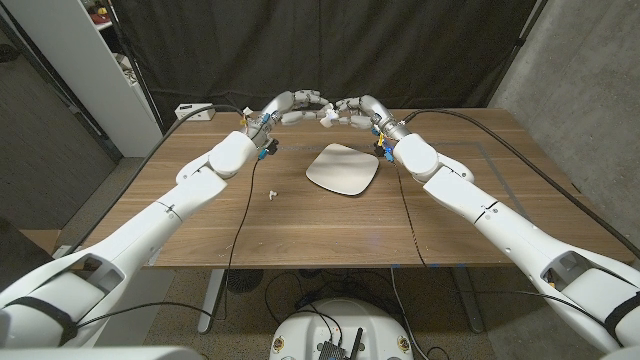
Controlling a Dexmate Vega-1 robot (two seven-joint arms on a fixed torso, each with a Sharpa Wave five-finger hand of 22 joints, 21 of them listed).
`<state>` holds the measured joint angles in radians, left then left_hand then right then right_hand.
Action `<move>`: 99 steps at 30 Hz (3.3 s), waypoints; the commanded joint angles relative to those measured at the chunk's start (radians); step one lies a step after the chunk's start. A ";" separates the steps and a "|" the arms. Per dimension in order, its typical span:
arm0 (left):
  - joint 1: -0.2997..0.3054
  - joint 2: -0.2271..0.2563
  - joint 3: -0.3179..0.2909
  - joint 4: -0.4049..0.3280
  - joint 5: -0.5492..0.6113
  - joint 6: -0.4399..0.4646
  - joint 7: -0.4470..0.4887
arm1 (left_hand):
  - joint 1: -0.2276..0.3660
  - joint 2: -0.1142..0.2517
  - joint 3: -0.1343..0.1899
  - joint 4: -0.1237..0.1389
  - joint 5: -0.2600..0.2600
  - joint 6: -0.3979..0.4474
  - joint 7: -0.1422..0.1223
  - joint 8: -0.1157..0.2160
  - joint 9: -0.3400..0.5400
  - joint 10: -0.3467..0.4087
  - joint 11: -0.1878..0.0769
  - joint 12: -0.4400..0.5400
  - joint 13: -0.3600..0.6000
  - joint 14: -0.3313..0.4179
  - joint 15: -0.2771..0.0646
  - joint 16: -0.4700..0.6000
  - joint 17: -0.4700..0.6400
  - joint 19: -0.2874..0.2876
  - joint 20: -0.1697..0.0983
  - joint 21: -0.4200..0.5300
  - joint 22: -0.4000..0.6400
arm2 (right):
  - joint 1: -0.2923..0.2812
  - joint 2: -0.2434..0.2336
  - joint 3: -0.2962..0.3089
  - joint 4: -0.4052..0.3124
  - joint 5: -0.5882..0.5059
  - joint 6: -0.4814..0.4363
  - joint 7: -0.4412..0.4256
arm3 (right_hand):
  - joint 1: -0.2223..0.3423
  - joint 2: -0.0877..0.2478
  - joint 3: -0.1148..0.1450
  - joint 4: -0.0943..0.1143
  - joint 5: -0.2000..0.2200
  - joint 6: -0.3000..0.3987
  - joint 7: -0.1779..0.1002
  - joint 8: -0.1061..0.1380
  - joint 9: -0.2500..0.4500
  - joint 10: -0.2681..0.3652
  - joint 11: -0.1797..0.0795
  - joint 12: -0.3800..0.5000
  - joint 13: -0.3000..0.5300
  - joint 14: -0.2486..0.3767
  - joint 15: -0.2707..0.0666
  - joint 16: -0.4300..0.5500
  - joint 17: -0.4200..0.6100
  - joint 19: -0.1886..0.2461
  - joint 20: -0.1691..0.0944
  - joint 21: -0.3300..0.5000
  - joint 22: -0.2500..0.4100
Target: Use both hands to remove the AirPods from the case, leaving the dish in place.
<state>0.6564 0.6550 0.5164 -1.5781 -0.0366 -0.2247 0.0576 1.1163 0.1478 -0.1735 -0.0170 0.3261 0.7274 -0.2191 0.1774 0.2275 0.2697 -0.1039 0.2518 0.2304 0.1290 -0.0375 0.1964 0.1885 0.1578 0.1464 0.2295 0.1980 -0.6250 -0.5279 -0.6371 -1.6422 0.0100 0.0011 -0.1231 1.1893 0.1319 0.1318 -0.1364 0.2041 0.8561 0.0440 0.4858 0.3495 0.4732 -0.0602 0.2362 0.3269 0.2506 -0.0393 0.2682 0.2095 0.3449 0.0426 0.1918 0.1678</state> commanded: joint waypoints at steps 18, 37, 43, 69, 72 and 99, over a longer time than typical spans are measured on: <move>0.026 0.018 -0.017 -0.038 0.032 0.027 0.042 | 0.016 0.014 0.005 0.012 0.012 0.178 0.000 0.079 0.006 0.010 -0.019 0.012 0.015 0.008 -0.016 0.005 0.008 0.008 -0.001 0.004 0.003 | 0.009 -0.004 -0.007 -0.002 -0.001 -0.002 0.014 | 0.000 0.006 -0.002 0.005 -0.005 0.065 -0.066 0.000 0.217 0.000 -0.003 -0.004 0.002 -0.001 -0.088 -0.007 0.001 0.006 -0.007 -0.002 0.001; 0.013 0.018 0.001 -0.041 0.027 0.052 0.009 | -0.006 0.002 -0.013 0.029 0.011 0.153 -0.003 0.052 -0.005 -0.005 -0.005 0.007 0.018 0.001 -0.017 0.005 0.011 0.004 -0.003 0.002 0.003 | 0.002 -0.004 -0.015 -0.018 -0.011 0.008 0.019 | -0.003 0.007 -0.003 0.007 -0.008 0.065 -0.066 -0.003 0.218 -0.001 -0.004 -0.004 0.002 -0.001 -0.089 -0.008 0.001 0.005 -0.008 -0.002 0.001; 0.014 0.018 0.003 -0.042 0.026 0.059 0.008 | -0.012 0.002 -0.017 0.034 0.012 0.161 -0.002 0.051 -0.007 -0.002 -0.006 0.009 0.019 0.000 -0.017 0.006 0.012 0.004 -0.003 0.002 0.003 | 0.006 -0.004 -0.024 -0.023 -0.016 0.011 0.034 | -0.004 0.008 -0.003 0.008 -0.009 0.063 -0.064 -0.005 0.218 -0.003 -0.006 -0.005 0.002 0.000 -0.090 -0.008 0.001 0.003 -0.009 -0.003 0.001; 0.036 0.037 0.014 -0.092 0.079 0.130 0.038 | -0.020 0.002 -0.035 0.050 0.013 0.261 0.132 0.081 0.008 0.006 0.021 0.015 0.024 0.009 -0.014 0.008 0.010 0.007 -0.011 0.005 0.005 | -0.003 0.001 -0.026 -0.029 -0.041 0.035 0.029 | -0.010 0.008 -0.005 0.009 -0.012 0.065 -0.066 -0.009 0.219 0.001 -0.010 -0.004 0.002 0.002 -0.090 -0.008 0.001 0.007 -0.007 -0.002 0.001; 0.038 0.030 0.010 -0.084 0.064 0.117 0.041 | -0.007 0.006 -0.031 0.045 0.015 0.278 0.120 0.089 0.015 0.013 0.010 0.017 0.025 0.011 -0.013 0.008 0.010 0.009 -0.007 0.007 0.005 | -0.002 0.003 -0.026 -0.028 -0.041 0.032 0.030 | -0.010 0.008 -0.004 0.009 -0.012 0.066 -0.067 -0.010 0.218 0.001 -0.010 -0.004 0.002 0.003 -0.091 -0.008 0.001 0.007 -0.008 -0.002 0.001; 0.100 0.032 -0.045 -0.131 0.009 0.069 0.083 | 0.063 0.031 0.000 0.028 0.021 0.348 0.149 0.123 0.054 0.066 -0.022 0.036 0.027 0.047 -0.033 0.018 0.012 0.035 -0.014 0.021 0.010 | -0.002 -0.012 -0.010 -0.019 -0.034 0.002 0.025 | -0.009 0.008 -0.003 0.007 -0.013 0.074 -0.071 -0.010 0.220 0.001 -0.007 -0.005 0.001 0.001 -0.092 -0.010 0.000 0.004 -0.011 -0.003 0.001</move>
<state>0.7270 0.6737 0.4957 -1.6717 -0.0149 -0.1605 0.1241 1.1706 0.1699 -0.1771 0.0097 0.3405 1.0660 -0.0776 0.2799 0.2349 0.3269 -0.1251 0.2816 0.2534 0.1664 -0.0392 0.2072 0.1980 0.1829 0.1359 0.2442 0.2035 -0.6314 -0.5354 -0.6555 -1.6717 -0.0328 0.0099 -0.0987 1.1794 0.1291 0.1252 -0.1347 0.1845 0.8724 0.0278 0.4667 0.3507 0.4691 -0.0685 0.2328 0.3247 0.2505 -0.0393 0.2588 0.2096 0.3502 0.0373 0.1918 0.1678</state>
